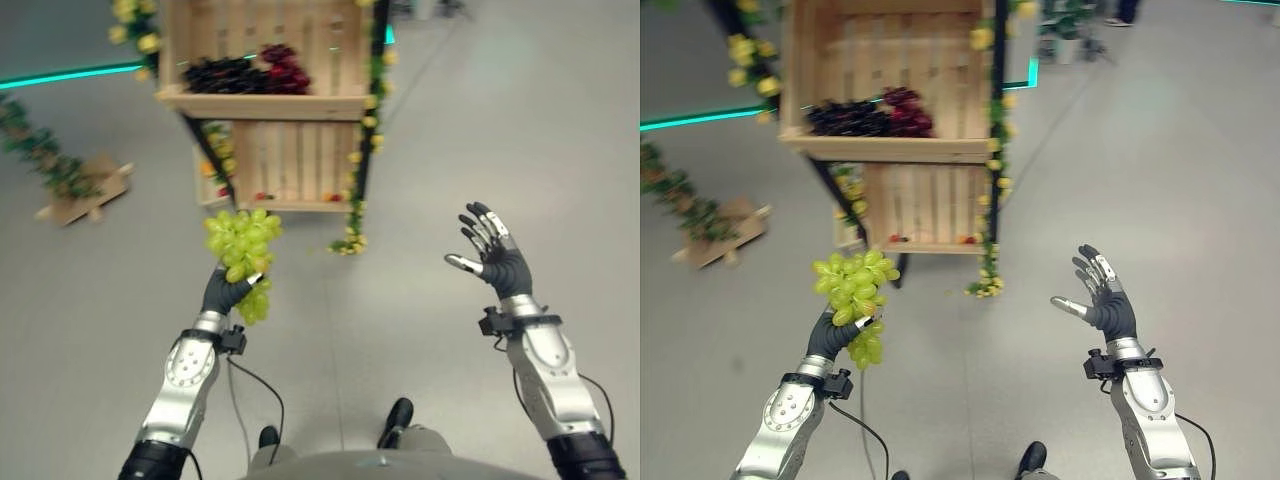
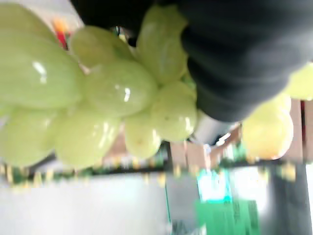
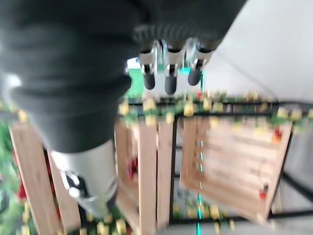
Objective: Pick up the fruits from the basket on one side to the basket on the other side
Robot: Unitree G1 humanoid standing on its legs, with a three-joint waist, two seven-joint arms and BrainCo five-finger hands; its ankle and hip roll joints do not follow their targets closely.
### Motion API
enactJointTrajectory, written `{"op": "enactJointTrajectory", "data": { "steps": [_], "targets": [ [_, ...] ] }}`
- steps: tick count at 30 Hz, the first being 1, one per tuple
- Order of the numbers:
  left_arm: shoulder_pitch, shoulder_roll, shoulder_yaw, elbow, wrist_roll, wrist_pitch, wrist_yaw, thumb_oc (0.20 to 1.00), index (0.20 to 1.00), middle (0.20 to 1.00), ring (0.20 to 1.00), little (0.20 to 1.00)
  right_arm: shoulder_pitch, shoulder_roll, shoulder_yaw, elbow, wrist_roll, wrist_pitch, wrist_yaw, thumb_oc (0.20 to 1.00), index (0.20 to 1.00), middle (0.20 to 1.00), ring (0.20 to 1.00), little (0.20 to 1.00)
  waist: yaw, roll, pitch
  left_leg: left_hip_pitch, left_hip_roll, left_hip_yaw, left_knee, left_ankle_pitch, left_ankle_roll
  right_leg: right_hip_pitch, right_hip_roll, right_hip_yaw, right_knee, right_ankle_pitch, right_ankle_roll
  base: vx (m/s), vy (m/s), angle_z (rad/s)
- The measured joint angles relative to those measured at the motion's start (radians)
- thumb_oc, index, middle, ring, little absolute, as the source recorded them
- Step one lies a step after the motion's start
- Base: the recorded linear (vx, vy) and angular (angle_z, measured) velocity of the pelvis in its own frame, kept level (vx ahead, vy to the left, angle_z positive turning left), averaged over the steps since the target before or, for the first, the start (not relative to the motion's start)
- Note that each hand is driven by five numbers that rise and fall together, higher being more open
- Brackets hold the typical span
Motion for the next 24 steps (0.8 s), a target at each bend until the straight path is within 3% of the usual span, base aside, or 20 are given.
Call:
{"op": "enactJointTrajectory", "data": {
  "steps": [4,11,12,13,15,18,20,21,24],
  "targets": [
    [0.065,0.029,0.042,0.003,-0.024,0.0,0.017,0.2,0.2,0.2,0.2,0.2,-0.02,0.048,0.006,-0.001,-0.012,-0.006,0.0,1.0,1.0,1.0,1.0,1.0,0.052,-0.05,-0.007,0.0,-0.07,0.008,0.032,-0.011,0.033,0.046,-0.072,-0.03,0.002,0.015,0.026,0.0,0.368,0.35],
    [0.072,0.036,0.045,0.006,-0.017,-0.001,0.017,0.2,0.2,0.2,0.2,0.2,-0.013,0.095,0.007,0.006,-0.027,-0.006,-0.012,1.0,1.0,1.0,1.0,1.0,0.046,-0.095,-0.007,-0.023,-0.128,0.015,0.055,-0.031,0.067,0.041,-0.122,-0.018,0.0,0.025,0.046,0.08,0.269,0.06],
    [0.07,0.039,0.045,0.009,-0.016,-0.002,0.023,0.2,0.2,0.2,0.2,0.2,-0.017,0.1,0.006,0.013,-0.032,-0.006,-0.013,1.0,1.0,1.0,1.0,1.0,0.032,-0.102,-0.009,-0.05,-0.134,0.005,0.073,-0.037,0.073,0.041,-0.125,0.016,0.006,0.019,0.054,0.18,0.27,0.56],
    [0.063,0.048,0.044,0.016,-0.016,-0.001,0.028,0.2,0.2,0.2,0.2,0.2,-0.016,0.104,0.006,0.033,-0.039,-0.005,-0.022,1.0,1.0,1.0,1.0,1.0,-0.002,-0.104,-0.012,-0.082,-0.14,-0.035,0.107,-0.047,0.077,0.041,-0.129,0.141,0.026,0.002,0.046,0.09,0.128,0.64],
    [0.062,0.06,0.047,0.02,-0.016,-0.002,0.039,0.2,0.2,0.2,0.2,0.2,0.003,0.106,0.006,0.05,-0.047,-0.003,-0.023,1.0,1.0,1.0,1.0,1.0,-0.016,-0.117,-0.018,-0.078,-0.138,-0.05,0.108,-0.038,0.077,0.014,-0.125,0.251,0.061,0.0,0.041,0.12,0.121,0.32],
    [0.058,0.067,0.046,0.041,-0.015,0.0,0.056,0.2,0.2,0.2,0.2,0.2,0.012,0.103,0.006,0.054,-0.049,-0.002,-0.024,1.0,1.0,1.0,1.0,1.0,-0.026,-0.118,-0.018,-0.067,-0.129,-0.063,0.101,-0.028,0.078,0.005,-0.116,0.29,0.092,-0.005,0.046,0.06,-0.007,0.06],
    [0.041,0.073,0.045,0.051,0.011,0.0,0.062,0.2,0.2,0.2,0.2,0.2,0.01,0.107,0.009,0.082,-0.061,-0.002,-0.025,1.0,1.0,1.0,1.0,1.0,-0.025,-0.139,-0.031,-0.075,-0.131,-0.081,0.096,-0.019,0.065,0.057,-0.074,0.311,0.0,-0.044,0.091,0.07,-0.054,0.21],
    [0.035,0.071,0.043,0.055,0.023,0.001,0.064,0.2,0.2,0.2,0.2,0.2,0.009,0.107,0.009,0.1,-0.067,0.0,-0.026,1.0,1.0,1.0,1.0,1.0,-0.023,-0.15,-0.039,-0.078,-0.135,-0.081,0.094,-0.016,0.06,0.074,-0.069,0.31,-0.033,-0.057,0.093,0.1,-0.074,0.29],
    [0.054,0.043,0.034,0.054,0.024,0.003,0.062,0.2,0.2,0.2,0.2,0.2,0.012,0.105,0.006,0.13,-0.068,0.007,-0.028,1.0,1.0,1.0,1.0,1.0,-0.025,-0.128,-0.041,-0.075,-0.111,-0.113,0.056,0.017,0.039,0.103,-0.031,0.313,-0.076,-0.063,0.087,0.09,-0.084,0.27]
  ]
}}
